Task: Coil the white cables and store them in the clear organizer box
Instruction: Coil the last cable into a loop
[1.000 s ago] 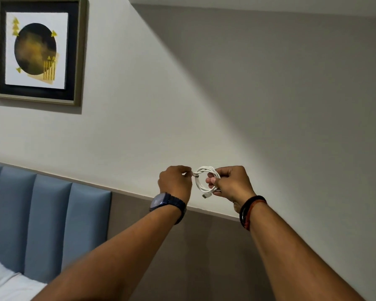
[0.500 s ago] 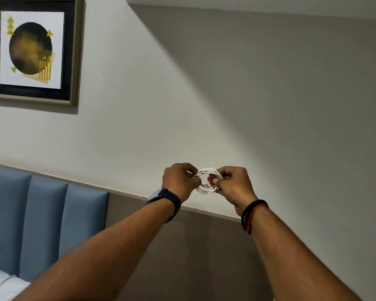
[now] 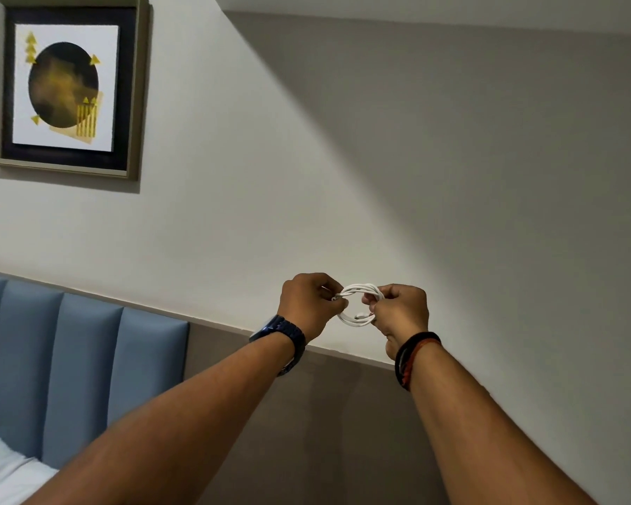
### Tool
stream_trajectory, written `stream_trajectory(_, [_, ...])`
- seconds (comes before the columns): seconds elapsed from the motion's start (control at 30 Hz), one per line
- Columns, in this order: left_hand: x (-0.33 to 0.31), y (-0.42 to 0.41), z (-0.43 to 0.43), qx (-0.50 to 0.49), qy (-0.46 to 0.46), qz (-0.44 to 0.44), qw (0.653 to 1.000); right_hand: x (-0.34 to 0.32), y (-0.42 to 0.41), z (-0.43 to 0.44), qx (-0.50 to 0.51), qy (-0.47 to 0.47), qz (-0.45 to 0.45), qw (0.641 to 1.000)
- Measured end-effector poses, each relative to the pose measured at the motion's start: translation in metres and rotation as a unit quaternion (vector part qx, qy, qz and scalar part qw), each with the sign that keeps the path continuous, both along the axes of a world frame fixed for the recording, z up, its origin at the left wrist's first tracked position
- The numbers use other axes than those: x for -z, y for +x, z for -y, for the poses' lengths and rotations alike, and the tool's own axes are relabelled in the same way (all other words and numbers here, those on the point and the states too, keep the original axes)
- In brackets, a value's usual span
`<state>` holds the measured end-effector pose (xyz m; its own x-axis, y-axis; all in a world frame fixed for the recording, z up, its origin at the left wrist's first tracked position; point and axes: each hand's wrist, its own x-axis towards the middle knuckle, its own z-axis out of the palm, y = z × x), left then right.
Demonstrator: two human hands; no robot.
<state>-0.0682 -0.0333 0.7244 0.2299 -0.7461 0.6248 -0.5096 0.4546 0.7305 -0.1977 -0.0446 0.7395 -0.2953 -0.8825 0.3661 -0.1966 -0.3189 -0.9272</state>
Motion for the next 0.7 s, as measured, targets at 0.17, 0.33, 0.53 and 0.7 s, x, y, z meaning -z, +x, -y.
stream_trajectory(0.17, [0.004, -0.003, -0.001, 0.0, -0.003, 0.005, 1.0, 0.0, 0.003, 0.001, 0.041, -0.003, -0.038, 0.998])
stream_trajectory(0.33, [0.007, -0.004, 0.0, 0.005, 0.007, -0.002, 1.0, 0.003, 0.0, 0.005, 0.02, 0.007, -0.009, 1.0])
stream_trajectory(0.53, [0.011, -0.004, 0.006, 0.034, 0.05, -0.028, 0.998, 0.007, -0.006, 0.006, -0.044, 0.034, 0.084, 0.995])
stream_trajectory(0.7, [0.012, -0.005, 0.007, 0.095, 0.086, -0.109, 0.986, 0.004, -0.007, -0.001, -0.099, 0.005, 0.152, 0.983])
